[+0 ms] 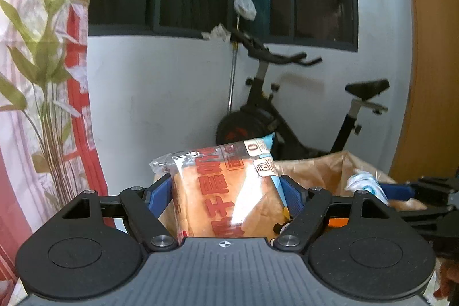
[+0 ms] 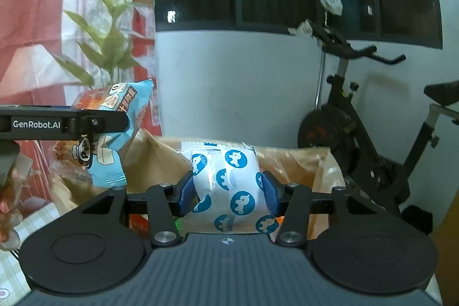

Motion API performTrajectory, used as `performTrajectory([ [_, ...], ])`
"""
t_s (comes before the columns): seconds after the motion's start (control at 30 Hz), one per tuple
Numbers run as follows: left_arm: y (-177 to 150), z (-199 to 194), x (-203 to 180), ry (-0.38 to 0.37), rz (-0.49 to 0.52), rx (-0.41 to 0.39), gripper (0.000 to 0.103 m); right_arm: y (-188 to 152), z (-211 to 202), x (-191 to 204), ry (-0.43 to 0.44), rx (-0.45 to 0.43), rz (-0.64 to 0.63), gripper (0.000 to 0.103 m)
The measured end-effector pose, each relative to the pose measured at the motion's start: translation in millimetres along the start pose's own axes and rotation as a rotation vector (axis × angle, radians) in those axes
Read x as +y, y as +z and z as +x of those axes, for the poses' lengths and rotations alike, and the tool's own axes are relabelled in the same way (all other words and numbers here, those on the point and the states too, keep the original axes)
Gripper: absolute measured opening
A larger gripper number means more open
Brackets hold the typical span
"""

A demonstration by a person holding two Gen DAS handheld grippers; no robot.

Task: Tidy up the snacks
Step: 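Open both grippers to drop the packets into the box, then grasp the yellow jerky packet with the left gripper while the right grasps a clear nut packet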

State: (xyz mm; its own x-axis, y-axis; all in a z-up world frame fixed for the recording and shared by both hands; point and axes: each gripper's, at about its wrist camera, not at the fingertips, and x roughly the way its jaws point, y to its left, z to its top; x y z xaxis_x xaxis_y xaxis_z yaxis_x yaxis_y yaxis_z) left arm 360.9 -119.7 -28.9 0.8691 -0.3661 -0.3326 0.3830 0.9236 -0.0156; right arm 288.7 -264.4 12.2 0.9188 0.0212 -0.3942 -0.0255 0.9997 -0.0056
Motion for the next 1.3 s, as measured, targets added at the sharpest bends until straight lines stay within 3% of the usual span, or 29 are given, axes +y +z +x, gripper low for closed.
performTrajectory([
  [0.1,-1,0,3,0.011,0.005,0.01,0.086,-4,-1,-4,-0.019,0.006,0.011,0.054],
  [0.23,1,-5,6,0.007,0.006,0.017,0.088,-4,-10,-6,-0.018,-0.022,0.013,0.075],
  [0.83,-22,-98,24,-0.062,0.012,-0.056,0.088,-19,-79,24,0.063,-0.122,0.021,0.075],
  [1.03,-45,-117,35,-0.058,-0.022,-0.036,0.088,-38,-99,34,0.077,-0.143,0.046,0.075],
  [1.3,-88,-132,49,-0.049,-0.059,0.03,0.087,-73,-110,43,0.088,-0.106,0.087,0.075],
])
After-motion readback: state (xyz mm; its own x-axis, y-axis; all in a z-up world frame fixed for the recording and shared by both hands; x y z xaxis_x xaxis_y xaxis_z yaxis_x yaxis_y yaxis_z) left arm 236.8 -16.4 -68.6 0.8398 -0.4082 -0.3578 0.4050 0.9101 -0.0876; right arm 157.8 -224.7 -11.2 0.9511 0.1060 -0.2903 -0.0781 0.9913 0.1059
